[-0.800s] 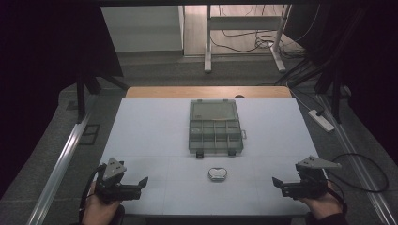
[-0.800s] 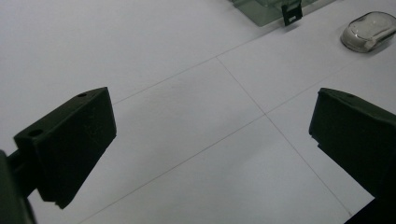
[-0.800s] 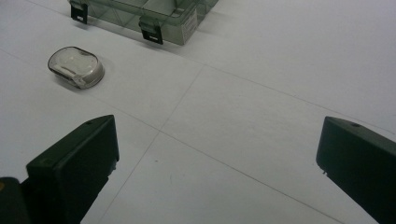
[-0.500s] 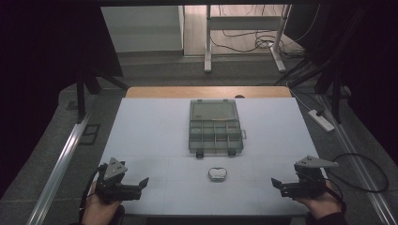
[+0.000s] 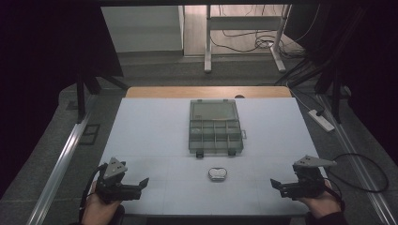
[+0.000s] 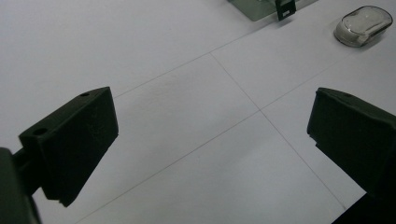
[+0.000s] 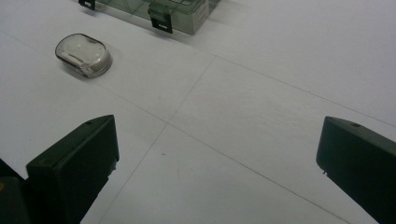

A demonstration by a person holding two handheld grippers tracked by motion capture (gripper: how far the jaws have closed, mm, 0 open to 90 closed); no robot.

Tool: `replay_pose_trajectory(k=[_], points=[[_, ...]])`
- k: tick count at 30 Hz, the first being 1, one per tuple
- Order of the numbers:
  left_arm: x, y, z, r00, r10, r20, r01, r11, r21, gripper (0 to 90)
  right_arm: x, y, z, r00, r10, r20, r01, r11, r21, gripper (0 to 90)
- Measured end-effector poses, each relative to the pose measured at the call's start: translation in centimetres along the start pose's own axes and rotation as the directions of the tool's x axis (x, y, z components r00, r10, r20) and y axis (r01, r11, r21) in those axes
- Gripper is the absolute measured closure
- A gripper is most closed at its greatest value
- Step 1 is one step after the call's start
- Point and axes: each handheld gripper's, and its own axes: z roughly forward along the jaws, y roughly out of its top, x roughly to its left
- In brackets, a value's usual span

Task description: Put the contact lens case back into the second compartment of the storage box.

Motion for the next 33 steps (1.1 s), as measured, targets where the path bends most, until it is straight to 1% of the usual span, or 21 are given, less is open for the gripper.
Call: replay_pose_trajectory(k=[4, 8, 10, 14, 16, 18, 22, 30, 32, 33], points=[[0.0, 0.0, 0.0, 1.0000, 0.002, -0.001, -0.002, 1.0000, 0.001, 1.8, 0.0, 0.1, 0.1, 0.9996, 0.000, -0.028, 0.000, 1.000, 0.005, 0.0], [-0.1, 0.0, 0.0, 1.0000, 0.005, -0.004, -0.005, 1.0000, 0.003, 1.9, 0.2, 0.6, 0.3, 0.9987, -0.021, -0.046, 0.020, 1.000, -0.008, 0.0], [-0.1, 0.0, 0.0, 1.0000, 0.004, -0.002, -0.004, 1.0000, 0.001, 1.9, 0.2, 0.8, 0.3, 0.9984, -0.019, -0.053, 0.019, 1.000, -0.006, 0.0], [0.0, 0.0, 0.0, 1.0000, 0.001, 0.000, -0.001, 1.0000, 0.000, 1.9, 0.4, 1.0, 0.7, 0.9964, -0.008, -0.084, 0.007, 1.000, -0.007, 0.0], [0.0, 0.0, 0.0, 1.0000, 0.002, 0.000, -0.002, 1.0000, 0.000, 1.9, 0.4, 1.2, 0.8, 0.9960, -0.010, -0.089, 0.009, 1.000, -0.013, 0.0], [0.0, 0.0, 0.0, 1.0000, 0.003, -0.001, -0.003, 1.0000, 0.001, 1.9, 0.4, 1.3, 0.8, 0.9948, -0.015, -0.101, 0.013, 1.000, -0.016, 0.0], [-0.1, 0.0, 0.0, 1.0000, 0.007, -0.003, -0.007, 1.0000, 0.001, 1.9, 0.5, 1.5, 1.1, 0.9904, -0.021, -0.137, 0.021, 1.000, 0.000, 0.0], [-0.1, 0.0, 0.0, 1.0000, 0.008, -0.005, -0.008, 1.0000, 0.002, 1.9, 1.1, 2.0, 1.6, 0.9875, -0.048, -0.150, 0.049, 0.999, 0.001, 0.0], [-0.1, 0.0, 0.0, 0.9999, 0.010, -0.004, -0.010, 1.0000, 0.001, 1.9, 1.3, 2.3, 1.7, 0.9869, -0.063, -0.149, 0.063, 0.998, -0.003, 0.0], [-0.1, 0.0, 0.0, 0.9999, 0.011, -0.004, -0.011, 0.9999, 0.001, 1.9, 1.4, 2.5, 1.7, 0.9850, -0.079, -0.153, 0.078, 0.997, -0.008, 0.0]])
